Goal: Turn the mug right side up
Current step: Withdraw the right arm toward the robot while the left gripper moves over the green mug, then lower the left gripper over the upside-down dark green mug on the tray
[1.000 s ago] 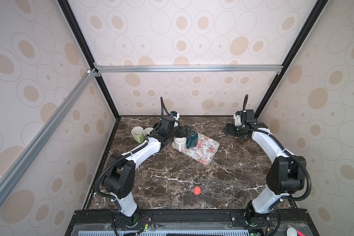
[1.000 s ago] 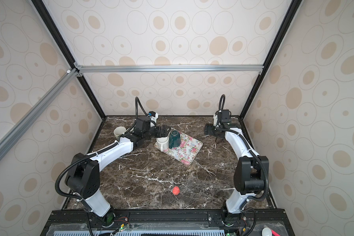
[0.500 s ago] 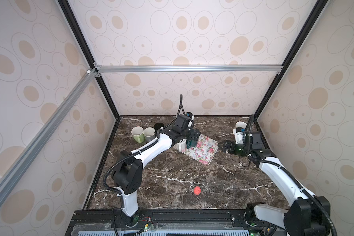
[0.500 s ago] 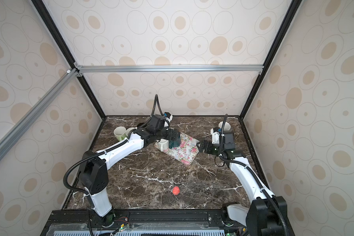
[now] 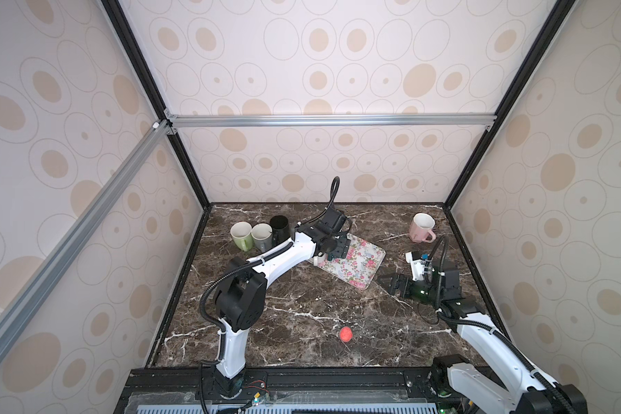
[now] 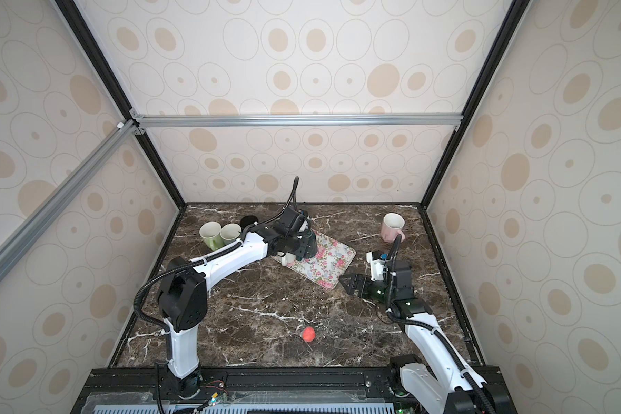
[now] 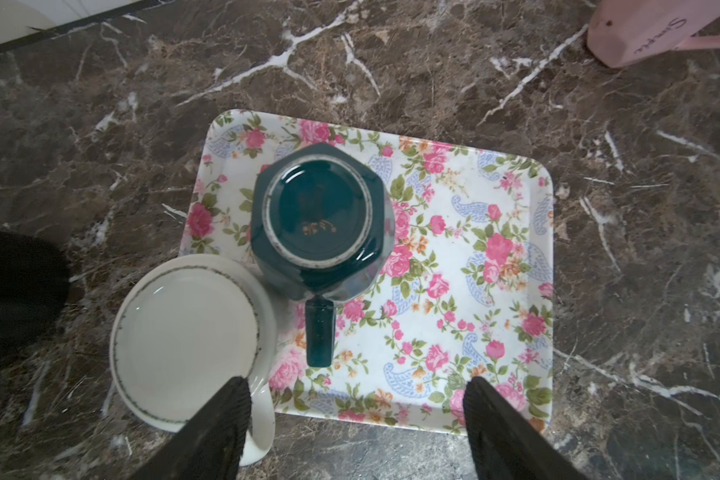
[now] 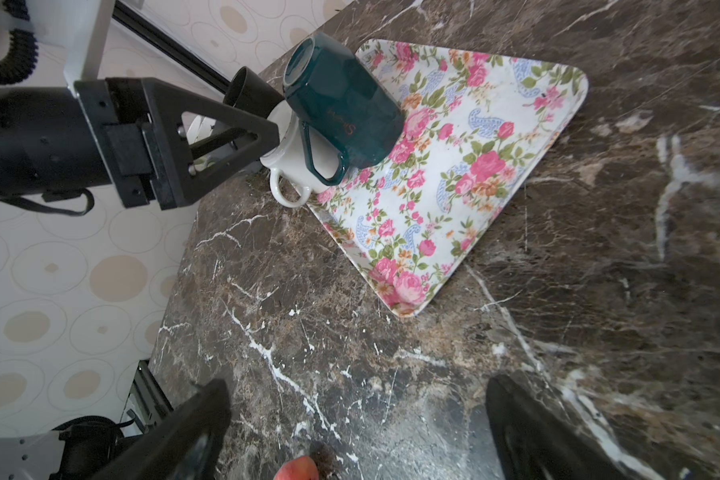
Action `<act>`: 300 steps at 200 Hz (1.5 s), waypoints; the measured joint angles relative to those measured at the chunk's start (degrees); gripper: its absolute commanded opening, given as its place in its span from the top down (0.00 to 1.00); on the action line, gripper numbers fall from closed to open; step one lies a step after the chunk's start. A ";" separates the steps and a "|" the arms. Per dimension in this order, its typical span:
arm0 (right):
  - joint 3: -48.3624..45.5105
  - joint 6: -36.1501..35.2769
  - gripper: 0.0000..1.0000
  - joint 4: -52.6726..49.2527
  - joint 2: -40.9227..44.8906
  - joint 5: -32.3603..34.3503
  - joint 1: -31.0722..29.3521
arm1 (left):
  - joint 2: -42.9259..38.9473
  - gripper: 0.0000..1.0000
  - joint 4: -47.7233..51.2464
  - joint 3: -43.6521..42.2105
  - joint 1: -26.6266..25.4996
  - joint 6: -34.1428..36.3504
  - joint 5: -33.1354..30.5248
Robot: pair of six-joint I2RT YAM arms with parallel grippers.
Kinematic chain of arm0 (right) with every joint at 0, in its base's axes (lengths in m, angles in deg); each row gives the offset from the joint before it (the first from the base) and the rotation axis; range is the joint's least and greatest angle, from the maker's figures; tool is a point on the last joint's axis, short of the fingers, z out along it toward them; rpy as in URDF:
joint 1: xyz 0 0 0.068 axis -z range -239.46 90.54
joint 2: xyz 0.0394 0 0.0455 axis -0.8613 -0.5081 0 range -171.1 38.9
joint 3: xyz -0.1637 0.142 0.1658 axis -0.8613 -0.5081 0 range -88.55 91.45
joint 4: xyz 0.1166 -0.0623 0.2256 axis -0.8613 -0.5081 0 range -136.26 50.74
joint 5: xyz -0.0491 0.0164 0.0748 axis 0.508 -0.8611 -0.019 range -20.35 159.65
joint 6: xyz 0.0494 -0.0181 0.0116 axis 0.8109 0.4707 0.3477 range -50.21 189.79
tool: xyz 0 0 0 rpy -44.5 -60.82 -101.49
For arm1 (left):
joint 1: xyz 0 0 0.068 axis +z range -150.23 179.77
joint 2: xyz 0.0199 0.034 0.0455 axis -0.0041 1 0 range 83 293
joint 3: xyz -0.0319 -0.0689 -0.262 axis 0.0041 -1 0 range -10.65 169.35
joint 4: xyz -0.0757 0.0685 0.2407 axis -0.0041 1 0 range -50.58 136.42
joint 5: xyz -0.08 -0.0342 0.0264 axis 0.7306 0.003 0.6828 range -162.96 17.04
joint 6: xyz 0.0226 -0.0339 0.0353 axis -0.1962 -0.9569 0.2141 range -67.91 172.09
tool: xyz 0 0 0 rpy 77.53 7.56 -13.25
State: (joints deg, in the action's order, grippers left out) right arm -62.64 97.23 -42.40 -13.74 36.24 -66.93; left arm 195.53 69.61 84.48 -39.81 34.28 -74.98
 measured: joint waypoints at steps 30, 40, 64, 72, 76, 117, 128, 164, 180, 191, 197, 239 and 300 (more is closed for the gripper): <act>-3.52 3.96 0.00 5.05 0.52 -1.64 0.02 | 2.05 0.18 0.79 1.75 -0.04 0.39 -0.83; -3.65 4.70 0.00 5.92 0.52 -1.99 0.02 | 2.67 0.18 0.85 1.81 -0.04 0.57 -0.94; -3.80 6.64 0.00 8.87 0.52 -3.06 0.00 | 3.72 0.18 1.68 1.99 -0.04 0.83 -1.49; -4.15 7.52 0.00 10.34 0.52 -3.56 0.02 | 3.96 0.18 2.08 2.25 -0.02 0.94 -1.66; -4.39 8.07 0.00 11.08 0.52 -3.87 0.02 | 4.07 0.18 2.19 2.47 -0.02 0.98 -1.77; -5.62 10.49 0.00 13.25 0.79 -5.05 0.02 | 4.59 0.29 2.23 4.44 -0.04 1.60 -2.23; -5.62 10.49 0.00 12.96 1.33 -4.98 0.00 | 4.92 0.31 2.25 4.96 -0.04 1.70 -2.27; -5.68 10.19 0.00 11.82 3.43 -3.87 0.00 | 7.39 0.43 3.02 7.58 -0.04 2.25 -2.21; -6.01 9.97 0.00 11.50 3.93 -3.58 0.02 | 8.41 0.45 3.82 8.31 -0.04 2.23 -2.23; -6.34 9.84 0.00 11.32 4.22 -3.30 0.00 | 8.85 0.46 4.63 8.66 -0.04 2.27 -2.25; -6.58 9.84 0.00 11.34 4.44 -3.08 0.02 | 9.14 0.48 5.16 8.96 -0.04 2.27 -2.25; -7.39 10.19 0.00 11.32 6.43 -2.45 0.00 | 10.51 0.55 6.86 10.36 -0.04 2.34 -2.40; -7.54 10.03 0.00 11.30 6.78 -1.42 0.00 | 12.11 0.59 8.33 12.24 -0.04 2.12 -2.89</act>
State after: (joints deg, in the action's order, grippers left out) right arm -70.18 107.26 -31.10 -6.97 34.82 -66.93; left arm 207.63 77.94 96.72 -39.85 36.40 -77.87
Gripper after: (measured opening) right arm 0.997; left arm 0.414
